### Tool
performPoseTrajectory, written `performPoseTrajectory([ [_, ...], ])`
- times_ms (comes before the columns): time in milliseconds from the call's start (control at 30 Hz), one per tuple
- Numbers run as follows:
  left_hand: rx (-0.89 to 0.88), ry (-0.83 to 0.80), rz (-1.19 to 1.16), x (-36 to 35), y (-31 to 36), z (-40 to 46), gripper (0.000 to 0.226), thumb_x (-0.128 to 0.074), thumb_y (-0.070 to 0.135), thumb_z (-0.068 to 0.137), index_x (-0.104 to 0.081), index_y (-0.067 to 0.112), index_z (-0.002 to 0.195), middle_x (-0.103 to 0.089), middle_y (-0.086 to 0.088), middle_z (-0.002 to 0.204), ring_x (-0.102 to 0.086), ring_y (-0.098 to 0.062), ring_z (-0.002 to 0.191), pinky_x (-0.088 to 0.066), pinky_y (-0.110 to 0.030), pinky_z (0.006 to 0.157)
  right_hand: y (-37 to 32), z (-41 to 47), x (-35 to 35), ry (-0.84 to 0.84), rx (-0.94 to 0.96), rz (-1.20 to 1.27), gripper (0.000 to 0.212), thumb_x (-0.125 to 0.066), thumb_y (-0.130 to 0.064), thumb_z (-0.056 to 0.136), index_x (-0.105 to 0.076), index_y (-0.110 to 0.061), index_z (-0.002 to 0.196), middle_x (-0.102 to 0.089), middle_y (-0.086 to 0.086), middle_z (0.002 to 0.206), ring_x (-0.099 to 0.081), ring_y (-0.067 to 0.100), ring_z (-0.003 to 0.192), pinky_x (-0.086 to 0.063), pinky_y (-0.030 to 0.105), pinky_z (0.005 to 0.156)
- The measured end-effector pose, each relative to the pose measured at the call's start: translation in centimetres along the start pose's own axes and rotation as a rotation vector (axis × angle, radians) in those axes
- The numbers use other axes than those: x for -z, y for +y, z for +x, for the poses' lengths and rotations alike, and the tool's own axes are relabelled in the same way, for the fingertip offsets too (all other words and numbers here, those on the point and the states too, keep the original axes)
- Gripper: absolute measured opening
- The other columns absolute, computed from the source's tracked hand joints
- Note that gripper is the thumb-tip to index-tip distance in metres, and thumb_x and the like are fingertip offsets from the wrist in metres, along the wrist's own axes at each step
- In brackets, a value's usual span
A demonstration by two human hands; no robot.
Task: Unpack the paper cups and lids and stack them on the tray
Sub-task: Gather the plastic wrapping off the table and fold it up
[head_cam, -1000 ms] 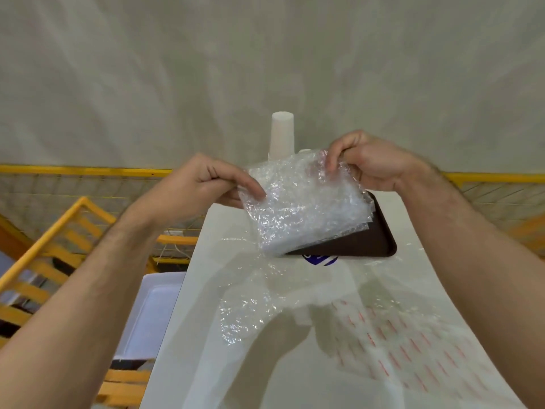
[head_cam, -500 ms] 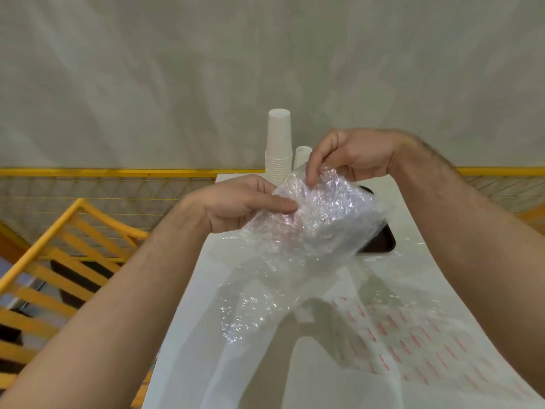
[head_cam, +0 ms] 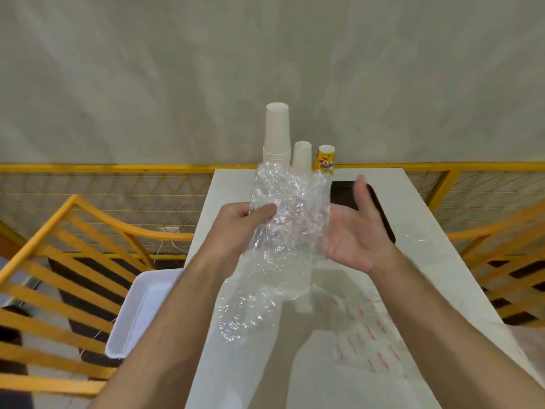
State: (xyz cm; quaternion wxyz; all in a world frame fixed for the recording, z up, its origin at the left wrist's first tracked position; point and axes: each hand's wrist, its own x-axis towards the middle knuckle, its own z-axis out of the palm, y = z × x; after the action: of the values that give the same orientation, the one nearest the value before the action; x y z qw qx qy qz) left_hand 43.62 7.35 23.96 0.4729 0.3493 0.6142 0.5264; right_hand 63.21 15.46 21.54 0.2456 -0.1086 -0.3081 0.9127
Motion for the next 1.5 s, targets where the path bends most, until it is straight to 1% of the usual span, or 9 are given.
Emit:
performPoseTrajectory([
  [100, 0.004, 0.068, -0.024, -0.7, -0.8, -0.4, 0.039, -0.078, 0.033, 0.083, -0.071, -0.004, 0.091, -0.056, -0.009, 0.078, -0.045, -0.021, 0.068, -0.035, -0.026, 0.058, 0.9, 0.5, -1.2, 0.170, 0.026, -0.165, 0.068, -0.076, -0.034, 0.084, -0.053, -0.006, 0.142, -0.059, 0.017, 0.140, -0.061, 0.030, 0.123, -0.054, 0.042, 0.097],
  [200, -0.030, 0.106, -0.044, -1.5, -1.3, -0.7, 0.030, -0.081, 0.037, 0.079, -0.075, 0.008, 0.089, -0.067, -0.015, 0.079, -0.057, -0.026, 0.070, -0.047, -0.038, 0.065, 1.6, 0.9, -1.8, 0.331, 0.081, -0.344, 0.036, -0.062, -0.009, 0.092, -0.063, 0.000, 0.127, -0.072, 0.016, 0.118, -0.071, 0.026, 0.108, -0.059, 0.035, 0.086],
  [433, 0.057, -0.046, -0.096, 0.2, -0.7, -0.9, 0.026, -0.066, 0.037, 0.092, -0.078, 0.014, 0.090, -0.074, -0.007, 0.086, -0.069, -0.022, 0.072, -0.055, -0.038, 0.077, 0.8, 0.4, -0.8, 0.410, 0.037, -0.444, 0.029, -0.061, 0.001, 0.093, -0.064, 0.001, 0.122, -0.074, 0.016, 0.110, -0.073, 0.025, 0.100, -0.058, 0.038, 0.092],
  [733, -0.064, -0.114, -0.006, 1.5, -0.6, -0.7, 0.014, -0.066, 0.018, 0.092, -0.075, 0.012, 0.100, -0.075, -0.002, 0.083, -0.064, -0.014, 0.061, -0.055, -0.024, 0.056, -0.4, -0.5, -0.8, 0.345, -0.011, -0.462, 0.021, -0.055, -0.001, 0.096, -0.069, -0.002, 0.111, -0.076, 0.010, 0.105, -0.074, 0.018, 0.096, -0.055, 0.032, 0.096],
  [867, -0.034, -0.194, -0.036, 1.7, -0.6, -0.8, 0.023, -0.069, 0.024, 0.083, -0.076, 0.014, 0.103, -0.075, -0.011, 0.090, -0.066, -0.024, 0.071, -0.059, -0.030, 0.063, -0.8, -0.6, -0.7, 0.377, -0.012, -0.418, 0.023, -0.052, 0.004, 0.097, -0.069, -0.004, 0.109, -0.077, 0.006, 0.091, -0.074, 0.011, 0.078, -0.060, 0.023, 0.075],
  [1067, -0.054, -0.300, 0.040, 2.1, -0.3, -1.1, 0.026, -0.062, 0.006, 0.094, -0.070, 0.015, 0.117, -0.077, -0.012, 0.094, -0.072, -0.022, 0.079, -0.059, -0.030, 0.069, -1.1, -0.4, -0.5, 0.408, -0.010, -0.362, 0.026, -0.052, 0.005, 0.097, -0.069, -0.004, 0.113, -0.076, 0.006, 0.097, -0.070, 0.008, 0.071, -0.059, 0.021, 0.068],
  [1267, -0.220, -0.176, 0.064, 1.7, -0.2, -1.4, 0.055, -0.064, 0.001, 0.093, -0.043, 0.040, 0.125, -0.074, -0.004, 0.109, -0.073, -0.026, 0.078, -0.060, -0.036, 0.074, -1.1, -0.4, -0.6, 0.383, 0.006, -0.318, 0.032, -0.047, 0.007, 0.098, -0.076, -0.005, 0.103, -0.076, 0.009, 0.109, -0.076, 0.014, 0.085, -0.060, 0.024, 0.072],
  [1400, -0.267, -0.269, 0.089, 1.7, -0.4, -1.5, 0.039, -0.062, -0.009, 0.090, -0.070, 0.026, 0.105, -0.072, 0.003, 0.114, -0.075, -0.026, 0.086, -0.060, -0.042, 0.085, -0.9, -0.4, -0.5, 0.345, -0.017, -0.356, 0.030, -0.054, 0.000, 0.093, -0.069, -0.004, 0.118, -0.073, 0.017, 0.115, -0.074, 0.020, 0.097, -0.060, 0.030, 0.084],
  [1500, -0.234, -0.291, 0.071, 2.0, -0.1, -1.4, 0.055, -0.065, -0.011, 0.086, -0.065, 0.029, 0.123, -0.061, 0.011, 0.138, -0.075, -0.023, 0.093, -0.060, -0.032, 0.083, -1.0, -0.6, -0.4, 0.314, -0.038, -0.385, 0.035, -0.057, -0.005, 0.089, -0.069, -0.007, 0.121, -0.072, 0.018, 0.119, -0.072, 0.024, 0.105, -0.059, 0.034, 0.090],
])
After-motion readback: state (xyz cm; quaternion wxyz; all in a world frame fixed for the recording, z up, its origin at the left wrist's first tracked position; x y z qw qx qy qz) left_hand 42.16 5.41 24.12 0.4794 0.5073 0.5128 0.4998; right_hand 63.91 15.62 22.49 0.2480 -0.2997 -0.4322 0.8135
